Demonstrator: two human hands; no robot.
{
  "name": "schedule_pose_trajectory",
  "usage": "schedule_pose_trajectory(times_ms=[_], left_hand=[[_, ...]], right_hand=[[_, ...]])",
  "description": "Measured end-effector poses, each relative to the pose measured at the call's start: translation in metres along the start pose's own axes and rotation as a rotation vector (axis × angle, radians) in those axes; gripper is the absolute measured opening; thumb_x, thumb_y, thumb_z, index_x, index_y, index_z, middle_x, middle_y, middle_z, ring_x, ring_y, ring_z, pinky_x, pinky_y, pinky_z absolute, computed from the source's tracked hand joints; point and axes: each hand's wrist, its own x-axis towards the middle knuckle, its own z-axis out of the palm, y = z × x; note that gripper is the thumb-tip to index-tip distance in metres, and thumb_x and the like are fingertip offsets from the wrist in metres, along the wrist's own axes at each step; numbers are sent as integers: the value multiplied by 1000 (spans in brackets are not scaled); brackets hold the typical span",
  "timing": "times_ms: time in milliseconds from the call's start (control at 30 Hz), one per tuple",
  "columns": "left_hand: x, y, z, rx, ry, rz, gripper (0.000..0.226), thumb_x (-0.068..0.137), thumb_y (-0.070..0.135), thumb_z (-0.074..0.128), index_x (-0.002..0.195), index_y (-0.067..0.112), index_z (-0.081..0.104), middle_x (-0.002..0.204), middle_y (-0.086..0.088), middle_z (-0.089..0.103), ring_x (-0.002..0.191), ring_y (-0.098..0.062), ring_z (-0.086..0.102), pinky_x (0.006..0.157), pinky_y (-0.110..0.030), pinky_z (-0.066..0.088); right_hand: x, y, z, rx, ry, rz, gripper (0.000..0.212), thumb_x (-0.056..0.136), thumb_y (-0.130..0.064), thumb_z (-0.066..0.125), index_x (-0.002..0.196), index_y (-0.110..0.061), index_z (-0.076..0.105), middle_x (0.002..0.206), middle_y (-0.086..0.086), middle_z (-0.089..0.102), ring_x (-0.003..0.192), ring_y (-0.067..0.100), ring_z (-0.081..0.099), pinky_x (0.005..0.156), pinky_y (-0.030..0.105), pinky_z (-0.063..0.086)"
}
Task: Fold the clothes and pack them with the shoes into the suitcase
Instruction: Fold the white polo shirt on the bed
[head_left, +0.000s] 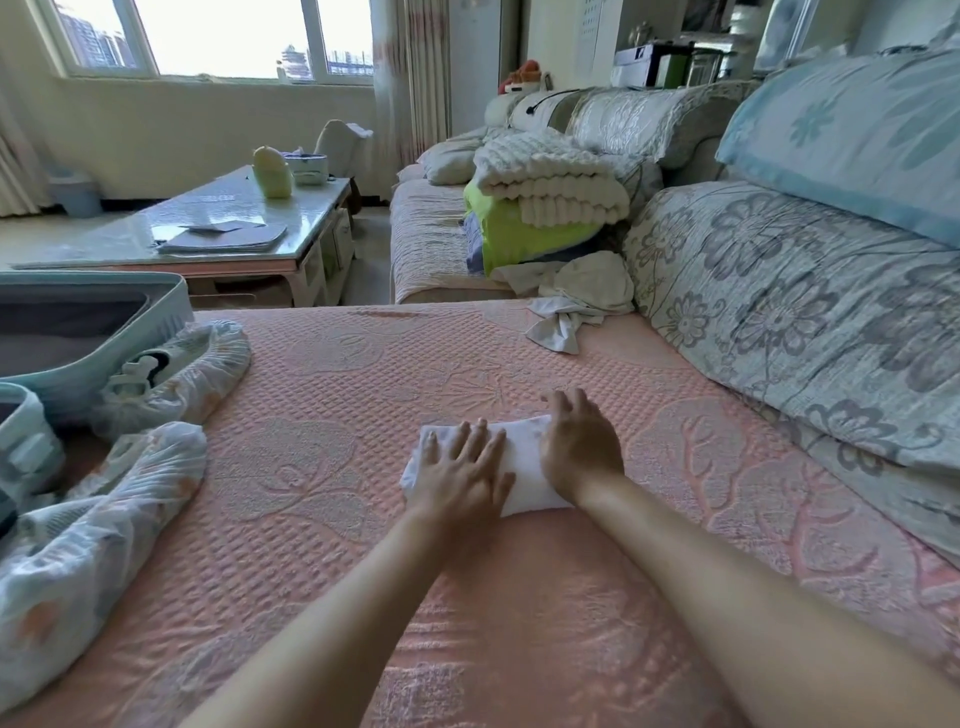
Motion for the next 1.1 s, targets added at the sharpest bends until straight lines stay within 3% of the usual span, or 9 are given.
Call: schedule_pose_trajectory(times_ms=[67, 133, 267, 433, 600, 733, 867, 967, 1100], left_hand=[[4, -4, 2, -16, -15, -4, 76, 96, 62, 7, 159, 19, 5, 167, -4, 3, 153, -19, -1, 121, -52, 2], [9, -11, -2, 11, -21, 11, 93, 83, 73, -1, 159, 19, 6, 166, -3, 5, 153, -17, 2, 120, -48, 8], [8, -37, -13, 14, -133, 140, 124, 55, 86, 12, 159, 20, 4, 166, -4, 4, 153, -19, 3, 122, -40, 4], [3, -52, -15, 48, -124, 199, 92, 88, 43, 55, 158, 13, 4, 166, -8, 6, 153, -21, 2, 125, -36, 4], [-2, -53, -23, 94, -132, 259, 73, 99, 15, 46, 158, 9, 3, 166, -9, 2, 153, -20, 1, 123, -28, 3], [-7, -68, -31, 176, -147, 227, 74, 100, 12, 44, 159, 23, 0, 166, 0, -4, 153, -14, -3, 124, -33, 5], [-12, -51, -47, 160, -223, 138, 73, 97, 12, 48, 159, 18, 10, 166, -4, -1, 153, -19, -5, 123, -35, 8], [-16, -30, -47, -37, -84, 2, 60, 96, 15, 42, 154, 21, 26, 165, 2, 11, 152, -14, 4, 121, -37, 21], [-22, -15, -20, -188, -134, -122, 60, 106, 40, 18, 159, 16, 1, 165, -9, -12, 151, -20, -15, 121, -37, -10]], right_hand=[[6, -4, 3, -21, -14, -198, 43, 91, -24, 51, 133, -13, 55, 131, 12, 55, 115, 33, 54, 97, 44, 43], [10, -7, 7, 21, -175, -280, 49, 95, -35, 40, 138, -16, 55, 140, 8, 54, 126, 30, 51, 108, 43, 38], [14, 4, 15, 49, -484, -187, 53, 107, -42, 28, 156, -22, 32, 162, 1, 31, 150, 19, 25, 123, 36, 17], [16, 11, 18, 95, -522, -175, 60, 105, -51, 25, 159, -25, 24, 166, 0, 23, 153, 17, 18, 124, 35, 13], [11, 15, 2, 76, -537, -303, 102, 73, -84, 23, 158, -27, 25, 161, 3, 31, 148, 20, 28, 120, 39, 23], [4, 9, -7, 43, -573, -303, 89, 87, -74, 50, 158, -28, 25, 154, 5, 38, 144, 24, 30, 118, 38, 22], [-3, -1, -12, -34, -579, -266, 84, 89, -73, 49, 157, -29, 26, 149, 6, 40, 138, 25, 34, 115, 42, 31], [-8, -12, -15, -36, -568, -232, 84, 87, -75, 49, 154, -27, 33, 146, 7, 42, 134, 27, 41, 111, 42, 37], [-23, -30, -15, 25, -532, -185, 73, 90, -66, 48, 145, -18, 45, 139, 10, 45, 126, 30, 51, 105, 39, 43]])
